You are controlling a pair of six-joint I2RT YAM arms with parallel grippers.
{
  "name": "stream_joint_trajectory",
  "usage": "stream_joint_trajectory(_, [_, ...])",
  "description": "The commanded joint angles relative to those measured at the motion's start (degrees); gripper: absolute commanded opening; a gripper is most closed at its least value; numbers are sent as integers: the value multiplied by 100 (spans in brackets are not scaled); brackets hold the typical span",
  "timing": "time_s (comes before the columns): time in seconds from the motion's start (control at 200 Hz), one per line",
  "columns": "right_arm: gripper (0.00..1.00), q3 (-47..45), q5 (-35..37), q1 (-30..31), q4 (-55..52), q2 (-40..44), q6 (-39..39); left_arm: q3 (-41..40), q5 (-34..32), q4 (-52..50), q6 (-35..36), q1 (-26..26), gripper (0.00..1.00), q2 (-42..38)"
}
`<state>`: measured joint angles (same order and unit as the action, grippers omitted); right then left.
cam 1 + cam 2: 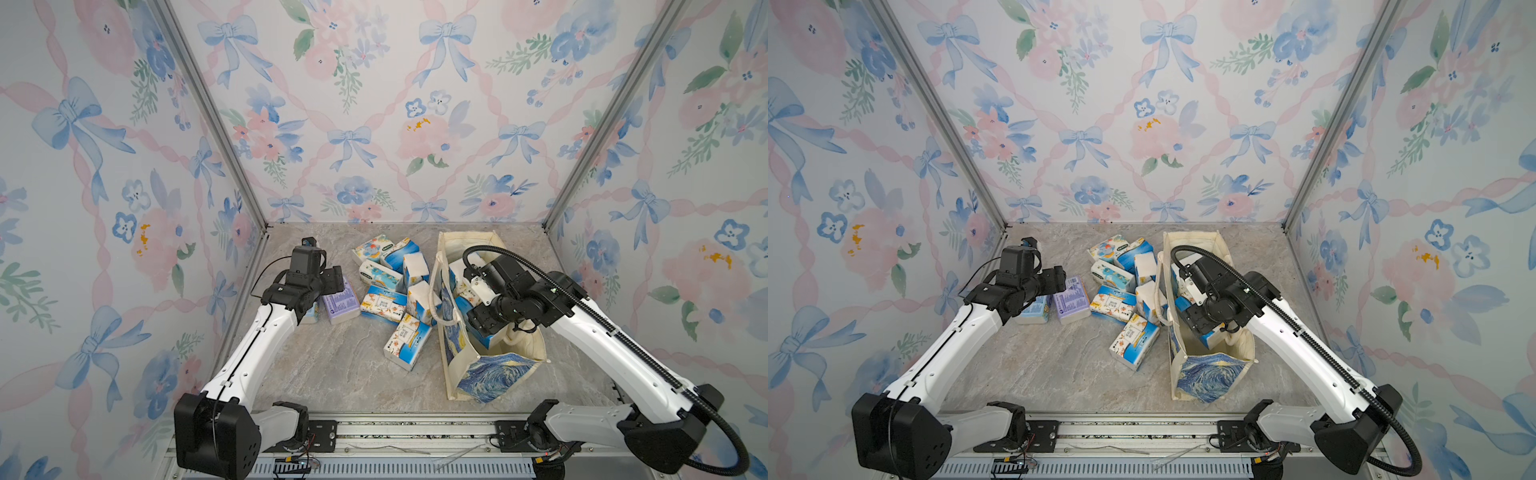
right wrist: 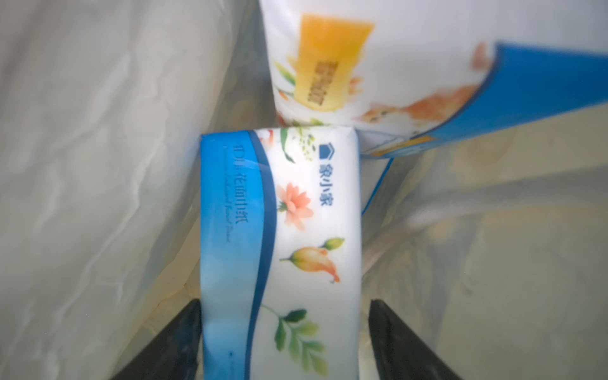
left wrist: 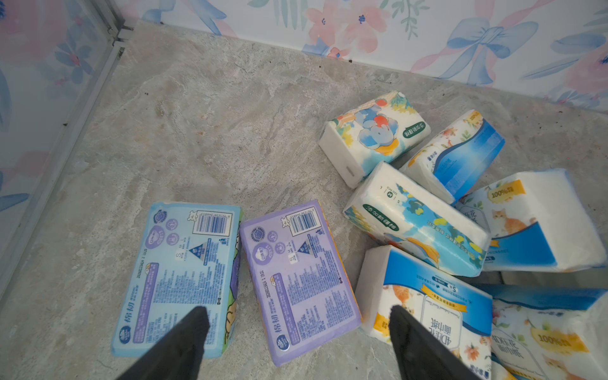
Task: Put tissues into the canvas bag
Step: Place the pack of facial tissues in the canvas bag, then pick up the pack of facial tissues from the center of the board.
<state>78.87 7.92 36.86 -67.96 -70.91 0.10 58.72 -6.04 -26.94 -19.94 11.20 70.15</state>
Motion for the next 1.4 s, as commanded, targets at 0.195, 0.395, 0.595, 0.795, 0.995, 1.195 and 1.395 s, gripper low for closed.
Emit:
stream_joint_trajectory(0.195, [83,295,-576,-166,600,677,-22,70,132,38,105,-39,84,96])
stream_joint_trajectory(0.395, [83,169,-543,-348,1540,1323,160,31,178,32,131,-39,82,78])
stream_joint_trajectory(0.595, [84,82,918,-729,1821,1628,416,-33,229,36,161,-47,82,51])
stream_joint_trajectory(0.795, [83,-128,740,-1093,1785,1556,581,-89,360,35,201,-44,81,155])
stream_joint_trajectory(0.995, [84,-223,523,-1128,1885,1511,575,65,92,-403,-31,-41,91,544])
stream_joint_trajectory(1.195, [83,-378,406,-1135,2089,1495,555,32,460,-409,-196,-35,98,1032])
stream_joint_trajectory(1.395, [83,-460,368,-1154,2173,1538,500,89,385,-415,-516,-31,98,1524])
